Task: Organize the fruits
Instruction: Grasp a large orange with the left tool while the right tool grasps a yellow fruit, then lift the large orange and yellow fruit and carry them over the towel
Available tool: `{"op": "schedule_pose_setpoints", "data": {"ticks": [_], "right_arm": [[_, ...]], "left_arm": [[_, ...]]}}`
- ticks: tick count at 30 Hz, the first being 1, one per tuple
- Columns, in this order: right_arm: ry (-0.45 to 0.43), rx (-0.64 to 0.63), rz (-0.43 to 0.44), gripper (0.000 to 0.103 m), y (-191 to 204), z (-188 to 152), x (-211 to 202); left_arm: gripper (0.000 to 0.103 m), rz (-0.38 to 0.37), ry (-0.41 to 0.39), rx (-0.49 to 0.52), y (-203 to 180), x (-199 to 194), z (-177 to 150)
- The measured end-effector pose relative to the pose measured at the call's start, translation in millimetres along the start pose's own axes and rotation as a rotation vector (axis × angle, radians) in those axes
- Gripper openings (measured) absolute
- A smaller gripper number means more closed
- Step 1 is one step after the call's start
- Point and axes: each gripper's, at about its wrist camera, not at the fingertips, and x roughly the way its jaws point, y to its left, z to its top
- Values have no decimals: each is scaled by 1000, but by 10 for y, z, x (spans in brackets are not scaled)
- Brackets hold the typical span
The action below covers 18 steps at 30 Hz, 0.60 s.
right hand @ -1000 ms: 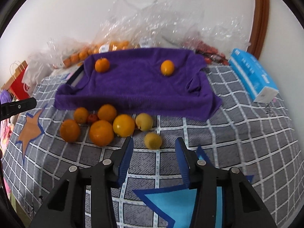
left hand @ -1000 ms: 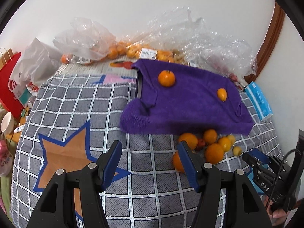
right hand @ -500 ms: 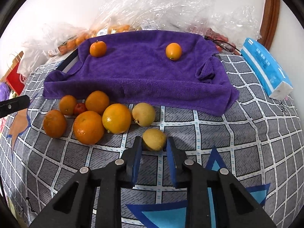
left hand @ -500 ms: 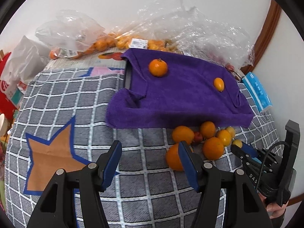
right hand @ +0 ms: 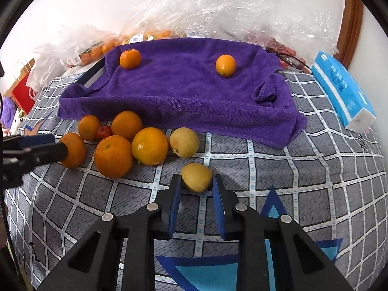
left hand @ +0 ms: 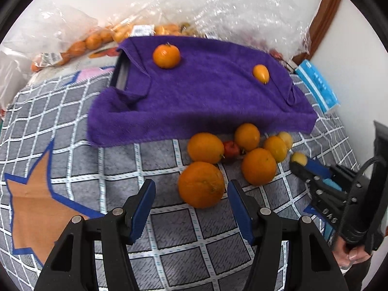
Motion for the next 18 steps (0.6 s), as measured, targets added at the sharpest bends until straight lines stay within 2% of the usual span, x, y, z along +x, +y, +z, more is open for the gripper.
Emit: {"op": "schedule_pose_setpoints", "data": {"ticks": [6,8,10,13,18], "right_arm": [[-34,60,-35,26,-128,40,-245],[-48,81,-46,26,-168,57,-345],[-63,101,-63,26,-198,70,-457],[-86,124,-77,26,-226,89,-620],[-133,140,-85,26,-205,142,-889]], "left_arm": [[56,1,18,1,-70,150,-7],[41,5,11,14,-108,162,0],[40,14,14,21,-127,168,14],[40,-21,24,5,-114,119,12],[40,-12,-21,-2,-67,-173,-16]]}}
